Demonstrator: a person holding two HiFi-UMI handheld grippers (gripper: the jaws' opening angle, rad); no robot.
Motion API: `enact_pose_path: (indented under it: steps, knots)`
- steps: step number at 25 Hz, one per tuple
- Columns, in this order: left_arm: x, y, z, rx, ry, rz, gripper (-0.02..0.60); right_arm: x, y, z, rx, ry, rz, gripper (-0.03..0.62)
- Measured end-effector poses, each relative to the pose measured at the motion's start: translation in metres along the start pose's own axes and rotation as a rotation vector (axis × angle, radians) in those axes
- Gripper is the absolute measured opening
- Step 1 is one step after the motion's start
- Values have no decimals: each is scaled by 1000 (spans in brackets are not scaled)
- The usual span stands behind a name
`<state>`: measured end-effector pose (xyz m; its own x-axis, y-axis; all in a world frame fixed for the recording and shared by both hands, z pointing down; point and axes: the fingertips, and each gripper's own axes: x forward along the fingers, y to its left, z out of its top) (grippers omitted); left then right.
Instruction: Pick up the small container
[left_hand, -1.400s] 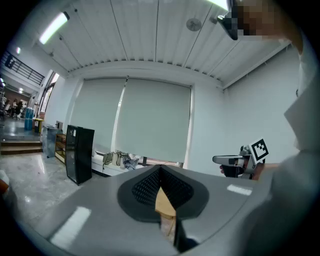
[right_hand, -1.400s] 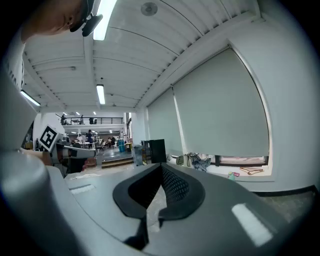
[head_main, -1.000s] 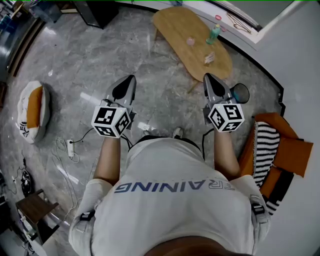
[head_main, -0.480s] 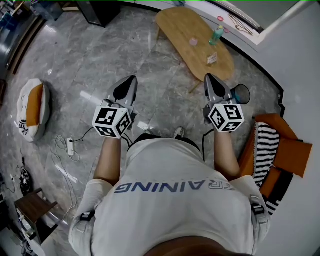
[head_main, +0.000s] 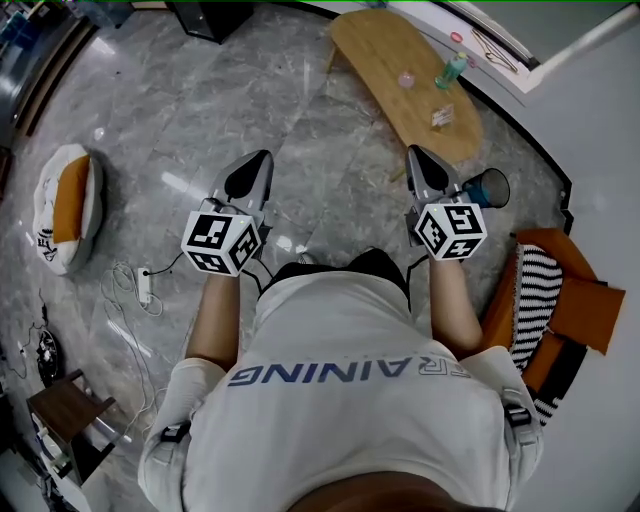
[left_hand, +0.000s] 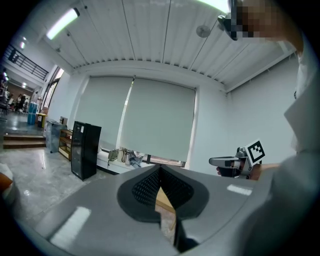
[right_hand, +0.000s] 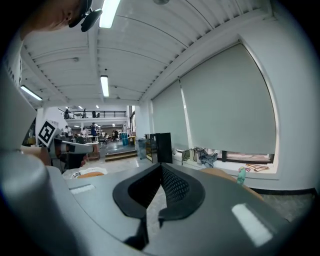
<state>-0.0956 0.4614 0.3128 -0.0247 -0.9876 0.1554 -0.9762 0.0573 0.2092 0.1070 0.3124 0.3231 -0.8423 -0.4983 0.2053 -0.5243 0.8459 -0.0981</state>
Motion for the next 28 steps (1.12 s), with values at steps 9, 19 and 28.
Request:
enact_pose_path:
  steps: [9, 19, 28]
  knots:
    - [18, 22, -4, -34, 10, 2, 0, 34, -1, 3, -1, 28, 18, 14]
    - [93, 49, 18, -6, 33, 40, 0, 108, -54, 14, 43, 17, 44, 14]
    - [208, 26, 33, 18, 69, 2, 0, 147, -159, 26, 90, 9, 5, 14]
